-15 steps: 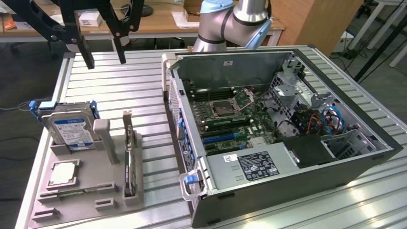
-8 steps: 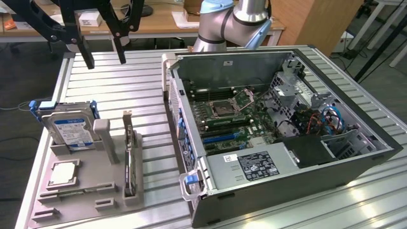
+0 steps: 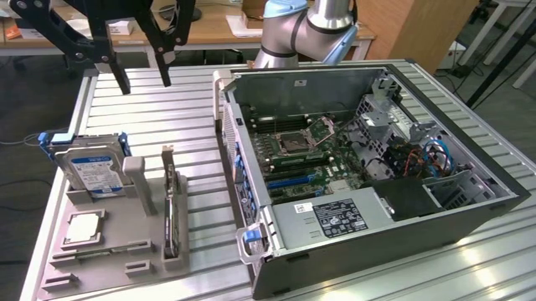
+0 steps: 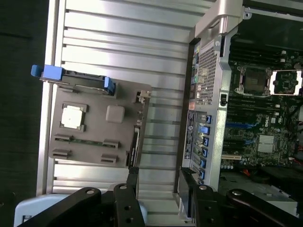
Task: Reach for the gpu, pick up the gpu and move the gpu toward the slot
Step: 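Pick up the gpu and move the gpu toward the slot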
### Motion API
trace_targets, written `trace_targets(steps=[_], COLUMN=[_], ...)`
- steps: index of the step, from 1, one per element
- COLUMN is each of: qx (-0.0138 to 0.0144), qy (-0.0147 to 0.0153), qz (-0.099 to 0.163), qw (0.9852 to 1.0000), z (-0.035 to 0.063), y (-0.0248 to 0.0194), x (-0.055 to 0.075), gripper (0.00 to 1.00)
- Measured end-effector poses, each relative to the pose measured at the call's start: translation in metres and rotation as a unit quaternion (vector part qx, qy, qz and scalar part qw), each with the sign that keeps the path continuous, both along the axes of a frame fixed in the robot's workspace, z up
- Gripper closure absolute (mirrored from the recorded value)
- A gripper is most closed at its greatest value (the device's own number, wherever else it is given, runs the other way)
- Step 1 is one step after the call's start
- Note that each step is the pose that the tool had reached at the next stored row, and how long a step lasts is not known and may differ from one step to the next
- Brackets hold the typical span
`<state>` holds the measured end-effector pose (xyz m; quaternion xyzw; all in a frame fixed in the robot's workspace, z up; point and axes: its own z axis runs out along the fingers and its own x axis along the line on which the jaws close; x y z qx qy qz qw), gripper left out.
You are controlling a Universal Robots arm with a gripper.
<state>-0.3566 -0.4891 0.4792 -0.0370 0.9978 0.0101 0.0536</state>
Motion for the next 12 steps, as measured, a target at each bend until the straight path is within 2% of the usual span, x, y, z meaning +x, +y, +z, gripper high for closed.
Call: trace_targets(steps=[12], qx=[0.0], qy=[0.0], qz=[0.0], qw=[1.0], z=[0.0], y=[0.0], x=[0.0], gripper=[0.53])
